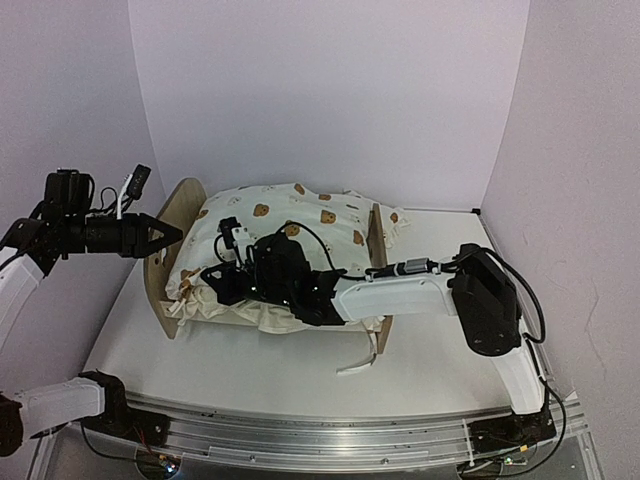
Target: Set up the pet bed
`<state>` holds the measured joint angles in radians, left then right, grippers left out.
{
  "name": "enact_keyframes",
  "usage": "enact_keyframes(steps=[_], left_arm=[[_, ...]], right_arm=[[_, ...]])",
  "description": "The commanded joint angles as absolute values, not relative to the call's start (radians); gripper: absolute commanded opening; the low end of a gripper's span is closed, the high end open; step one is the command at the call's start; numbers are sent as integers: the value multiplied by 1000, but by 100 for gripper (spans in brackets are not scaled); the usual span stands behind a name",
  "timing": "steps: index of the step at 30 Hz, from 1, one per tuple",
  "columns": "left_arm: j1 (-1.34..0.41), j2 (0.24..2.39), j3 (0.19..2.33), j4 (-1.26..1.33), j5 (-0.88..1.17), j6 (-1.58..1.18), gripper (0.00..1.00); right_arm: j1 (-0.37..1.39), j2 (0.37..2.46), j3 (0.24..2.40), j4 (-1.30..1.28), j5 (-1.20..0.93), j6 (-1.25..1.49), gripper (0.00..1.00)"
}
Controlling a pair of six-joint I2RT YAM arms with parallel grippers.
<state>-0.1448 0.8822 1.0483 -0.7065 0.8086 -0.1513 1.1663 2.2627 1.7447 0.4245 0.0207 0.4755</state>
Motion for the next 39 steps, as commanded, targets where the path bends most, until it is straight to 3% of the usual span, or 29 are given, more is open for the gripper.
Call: enact_keyframes(steps=[1, 5, 8, 16, 21, 29, 35, 39], left_arm=[[-142, 926, 1228, -900, 925, 633, 60], [-144, 947, 1221, -1109, 837, 1064, 55], [-152, 940, 1158, -1156, 797, 1181, 50], [-185, 939, 1030, -1061, 687, 1231, 51], [-225, 934, 967, -957, 633, 1218, 40], [-290, 955, 925, -940, 597, 1225, 32], [-303, 961, 909, -871, 563, 1215, 19], [-304, 942, 908, -828, 543, 1221, 0]], right_arm=[[1175, 2231, 1783, 362, -26, 541, 0], [1174, 2231, 1779, 348, -32, 572, 0], [1174, 2231, 1775, 345, -38, 583, 0], [1175, 2237, 1776, 340, -34, 599, 0], [1175, 2241, 1778, 338, -37, 610, 0], [1174, 2241, 1772, 334, -29, 619, 0], [1174, 2234, 1759, 334, -28, 619, 0], [1174, 2229, 1745, 333, -28, 617, 0]])
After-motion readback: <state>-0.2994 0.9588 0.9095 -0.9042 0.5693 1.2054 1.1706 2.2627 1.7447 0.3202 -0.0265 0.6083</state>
